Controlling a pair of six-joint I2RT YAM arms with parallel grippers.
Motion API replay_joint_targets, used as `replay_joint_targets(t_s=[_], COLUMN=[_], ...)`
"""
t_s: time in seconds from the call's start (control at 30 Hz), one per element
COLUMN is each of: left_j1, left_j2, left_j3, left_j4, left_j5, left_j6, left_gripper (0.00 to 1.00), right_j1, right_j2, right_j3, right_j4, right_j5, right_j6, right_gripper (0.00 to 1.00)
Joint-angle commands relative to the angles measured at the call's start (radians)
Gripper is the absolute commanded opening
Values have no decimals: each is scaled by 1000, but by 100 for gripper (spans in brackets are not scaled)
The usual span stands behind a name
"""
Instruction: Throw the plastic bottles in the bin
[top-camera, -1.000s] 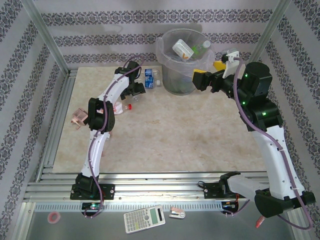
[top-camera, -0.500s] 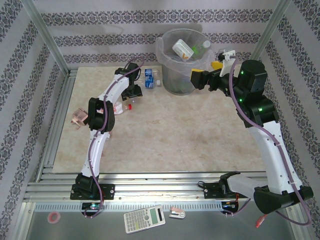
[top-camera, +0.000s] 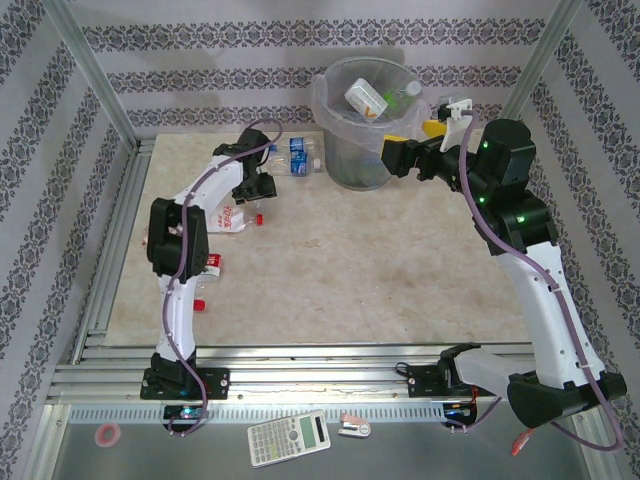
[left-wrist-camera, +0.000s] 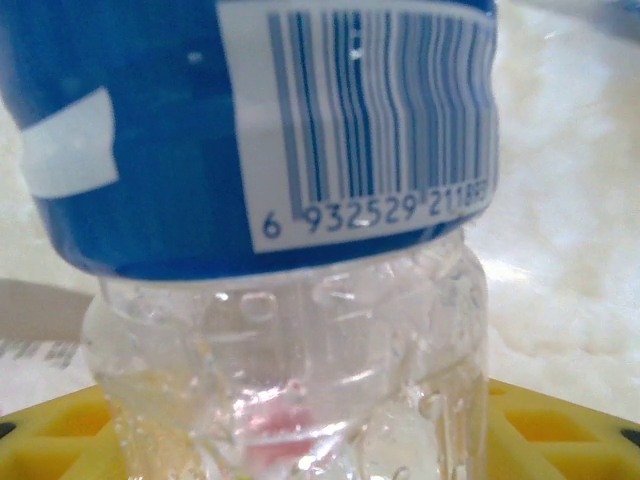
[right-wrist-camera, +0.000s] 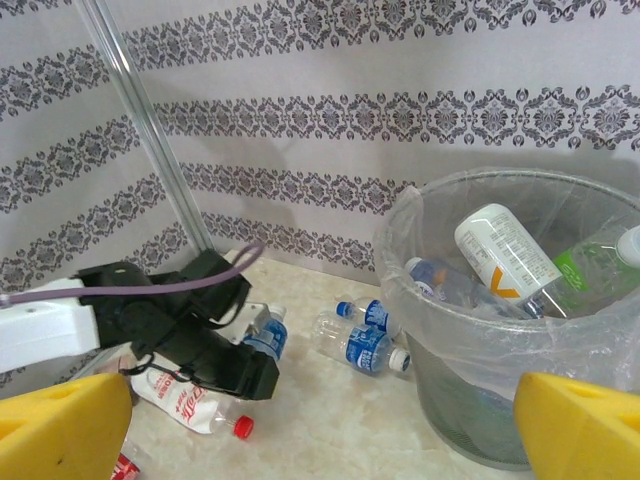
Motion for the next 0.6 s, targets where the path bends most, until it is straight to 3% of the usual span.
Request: replay_joint_targets(t_s=[0.0, 0.57], left_j1=[10, -58], left_j2=[-123, -563], left_j3=[-85, -467], left_j4=[154, 521], left_j5=[16, 225], left_j6=[44, 135], left_gripper=[59, 56], right_j1=[3, -18], right_j2=[26, 172], right_j3=[36, 148], right_j4=[5, -7], right_j5=[28, -94], right_j6=[50, 204], right_gripper=[98, 98])
